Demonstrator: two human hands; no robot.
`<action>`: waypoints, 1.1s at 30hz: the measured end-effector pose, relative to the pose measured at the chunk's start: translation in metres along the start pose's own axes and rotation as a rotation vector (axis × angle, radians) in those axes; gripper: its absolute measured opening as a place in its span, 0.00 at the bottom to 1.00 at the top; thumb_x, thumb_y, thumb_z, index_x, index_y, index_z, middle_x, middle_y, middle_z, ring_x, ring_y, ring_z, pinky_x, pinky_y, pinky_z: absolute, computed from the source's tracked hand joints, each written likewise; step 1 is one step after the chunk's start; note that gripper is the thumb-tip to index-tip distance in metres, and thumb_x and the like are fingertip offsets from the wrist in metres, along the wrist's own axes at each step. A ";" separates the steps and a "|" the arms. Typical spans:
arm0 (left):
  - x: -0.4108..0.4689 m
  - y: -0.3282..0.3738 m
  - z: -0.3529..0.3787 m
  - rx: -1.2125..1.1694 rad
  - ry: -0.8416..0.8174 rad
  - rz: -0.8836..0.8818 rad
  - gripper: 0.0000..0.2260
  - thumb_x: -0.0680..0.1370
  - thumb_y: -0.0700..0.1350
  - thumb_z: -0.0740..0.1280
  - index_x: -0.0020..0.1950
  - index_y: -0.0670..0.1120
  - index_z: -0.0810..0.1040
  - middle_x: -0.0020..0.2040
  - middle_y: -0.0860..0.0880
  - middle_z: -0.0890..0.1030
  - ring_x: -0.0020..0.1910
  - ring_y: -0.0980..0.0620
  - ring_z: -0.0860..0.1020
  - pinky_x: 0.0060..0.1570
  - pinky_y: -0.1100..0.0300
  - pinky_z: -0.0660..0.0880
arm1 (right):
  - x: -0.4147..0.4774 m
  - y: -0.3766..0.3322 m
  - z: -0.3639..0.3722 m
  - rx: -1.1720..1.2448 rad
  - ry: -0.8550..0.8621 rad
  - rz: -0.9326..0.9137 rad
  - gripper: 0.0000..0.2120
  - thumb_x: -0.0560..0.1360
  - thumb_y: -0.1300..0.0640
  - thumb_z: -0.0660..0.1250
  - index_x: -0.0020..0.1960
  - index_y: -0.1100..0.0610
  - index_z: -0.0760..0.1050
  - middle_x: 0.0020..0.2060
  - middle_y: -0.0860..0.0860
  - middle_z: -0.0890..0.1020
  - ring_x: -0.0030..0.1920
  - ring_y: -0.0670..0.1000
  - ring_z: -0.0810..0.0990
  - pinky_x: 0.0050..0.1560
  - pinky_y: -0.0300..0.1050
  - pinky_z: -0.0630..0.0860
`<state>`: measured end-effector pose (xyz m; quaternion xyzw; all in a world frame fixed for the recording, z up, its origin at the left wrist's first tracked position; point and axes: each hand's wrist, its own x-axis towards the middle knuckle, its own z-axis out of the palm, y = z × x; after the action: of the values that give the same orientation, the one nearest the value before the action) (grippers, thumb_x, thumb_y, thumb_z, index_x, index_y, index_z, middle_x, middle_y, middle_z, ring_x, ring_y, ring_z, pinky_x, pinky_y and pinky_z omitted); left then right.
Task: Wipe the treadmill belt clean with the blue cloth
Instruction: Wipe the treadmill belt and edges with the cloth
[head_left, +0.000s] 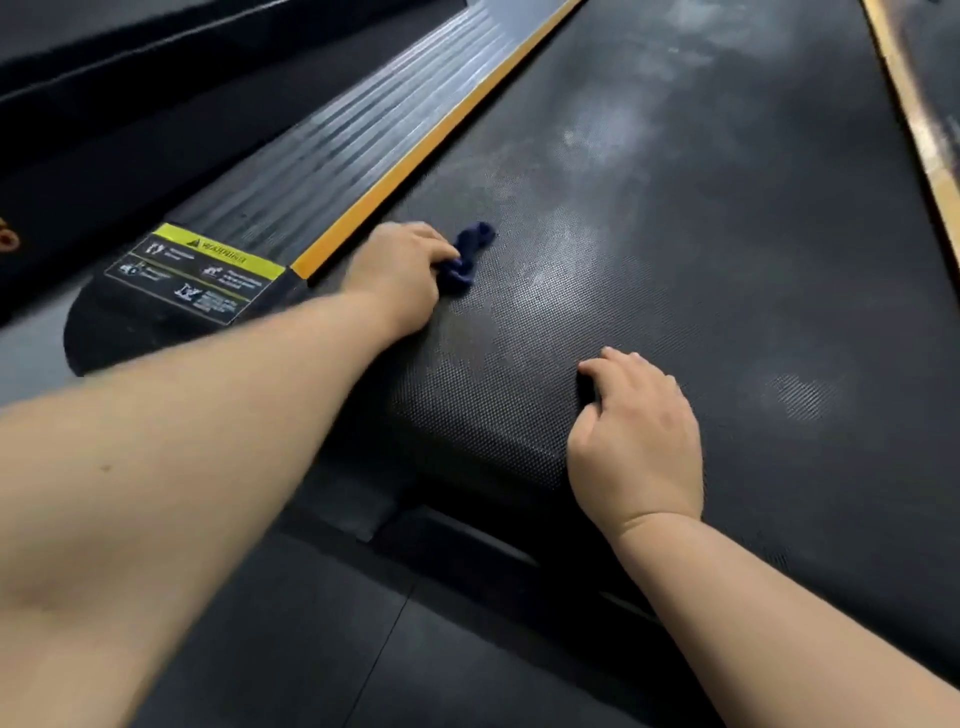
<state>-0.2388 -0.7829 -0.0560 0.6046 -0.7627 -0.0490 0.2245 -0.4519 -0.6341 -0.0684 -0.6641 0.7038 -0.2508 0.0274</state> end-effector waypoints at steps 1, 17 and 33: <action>-0.003 0.012 0.003 -0.029 0.019 -0.012 0.15 0.73 0.39 0.61 0.54 0.47 0.84 0.56 0.50 0.81 0.57 0.46 0.77 0.58 0.56 0.72 | 0.001 0.000 0.000 0.002 0.004 0.002 0.22 0.70 0.58 0.54 0.60 0.55 0.77 0.65 0.51 0.76 0.69 0.54 0.68 0.73 0.51 0.56; -0.041 0.009 -0.006 0.029 0.010 0.113 0.15 0.74 0.43 0.59 0.55 0.48 0.83 0.55 0.48 0.82 0.52 0.41 0.77 0.54 0.50 0.76 | 0.002 0.002 0.005 -0.009 0.057 -0.019 0.24 0.69 0.54 0.50 0.57 0.56 0.78 0.61 0.53 0.78 0.66 0.56 0.72 0.70 0.55 0.62; -0.070 0.015 -0.049 -0.176 -0.275 -0.016 0.25 0.78 0.35 0.58 0.72 0.54 0.67 0.74 0.59 0.61 0.76 0.54 0.50 0.75 0.53 0.45 | 0.003 0.002 0.004 0.026 0.073 -0.030 0.16 0.71 0.55 0.56 0.51 0.56 0.79 0.56 0.53 0.80 0.60 0.58 0.74 0.65 0.57 0.68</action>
<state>-0.2206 -0.7035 -0.0271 0.5764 -0.7740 -0.1996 0.1698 -0.4524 -0.6380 -0.0716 -0.6646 0.6910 -0.2844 0.0065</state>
